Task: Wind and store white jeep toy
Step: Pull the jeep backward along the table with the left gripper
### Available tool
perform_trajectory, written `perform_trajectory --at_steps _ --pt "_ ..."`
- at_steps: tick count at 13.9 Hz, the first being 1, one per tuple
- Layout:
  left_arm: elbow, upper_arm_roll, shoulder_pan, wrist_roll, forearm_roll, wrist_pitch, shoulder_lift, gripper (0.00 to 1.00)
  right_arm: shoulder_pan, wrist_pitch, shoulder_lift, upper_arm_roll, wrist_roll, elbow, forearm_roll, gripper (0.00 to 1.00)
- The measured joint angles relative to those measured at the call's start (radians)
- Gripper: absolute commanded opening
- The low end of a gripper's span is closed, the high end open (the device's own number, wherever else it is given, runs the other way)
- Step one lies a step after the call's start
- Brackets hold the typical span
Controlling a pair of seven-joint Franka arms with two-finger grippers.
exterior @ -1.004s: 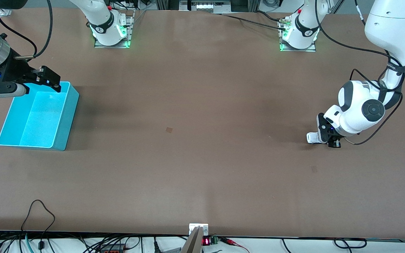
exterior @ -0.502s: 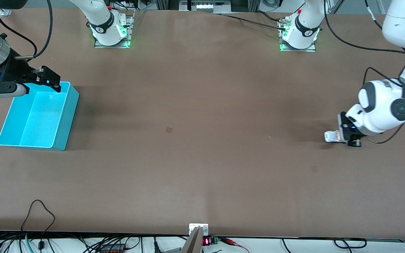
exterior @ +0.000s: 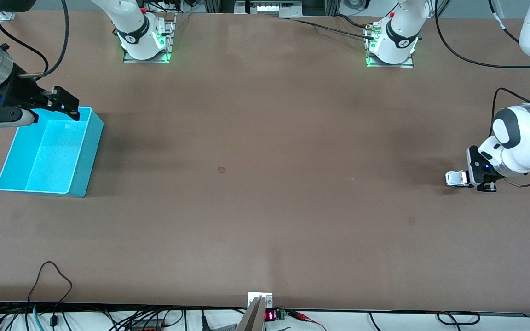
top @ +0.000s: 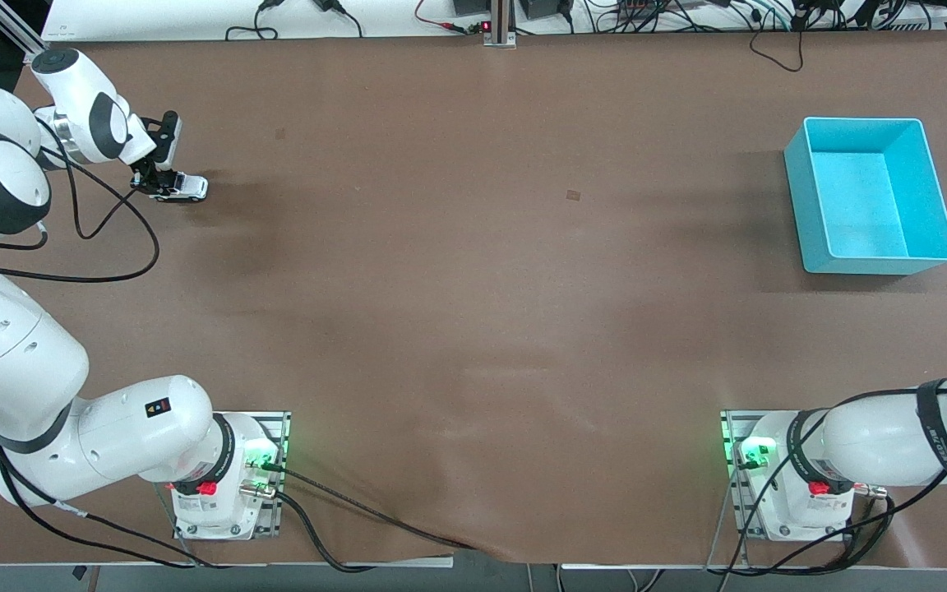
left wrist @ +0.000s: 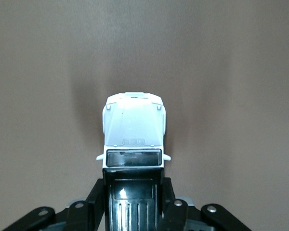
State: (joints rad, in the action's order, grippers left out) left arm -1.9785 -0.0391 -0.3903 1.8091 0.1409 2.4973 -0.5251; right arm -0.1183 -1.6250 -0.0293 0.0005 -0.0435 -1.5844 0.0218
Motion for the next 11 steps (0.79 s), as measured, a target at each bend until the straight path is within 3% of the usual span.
perform_trajectory --at_steps 4,7,8,9,11 --pt "0.015 0.0 -0.027 0.009 0.0 0.0 -0.009 0.23 0.0 0.0 0.0 0.0 0.0 0.0 0.0 1.0" --pt "0.025 0.0 -0.044 0.024 0.0 0.0 -0.015 0.3 0.0 0.0 0.0 0.0 0.0 0.0 0.0 1.0" --pt "0.027 0.0 -0.048 0.026 0.0 0.0 -0.017 0.51 0.0 0.0 0.0 0.0 0.0 0.0 0.0 1.0" --pt "0.029 0.0 -0.05 0.028 0.0 0.0 -0.017 1.0 0.0 0.0 0.0 0.0 0.0 0.0 0.0 1.0" --pt "0.03 -0.001 -0.05 0.031 0.0 -0.003 -0.019 1.0 0.0 0.0 0.0 0.0 0.0 0.0 0.0 1.0"
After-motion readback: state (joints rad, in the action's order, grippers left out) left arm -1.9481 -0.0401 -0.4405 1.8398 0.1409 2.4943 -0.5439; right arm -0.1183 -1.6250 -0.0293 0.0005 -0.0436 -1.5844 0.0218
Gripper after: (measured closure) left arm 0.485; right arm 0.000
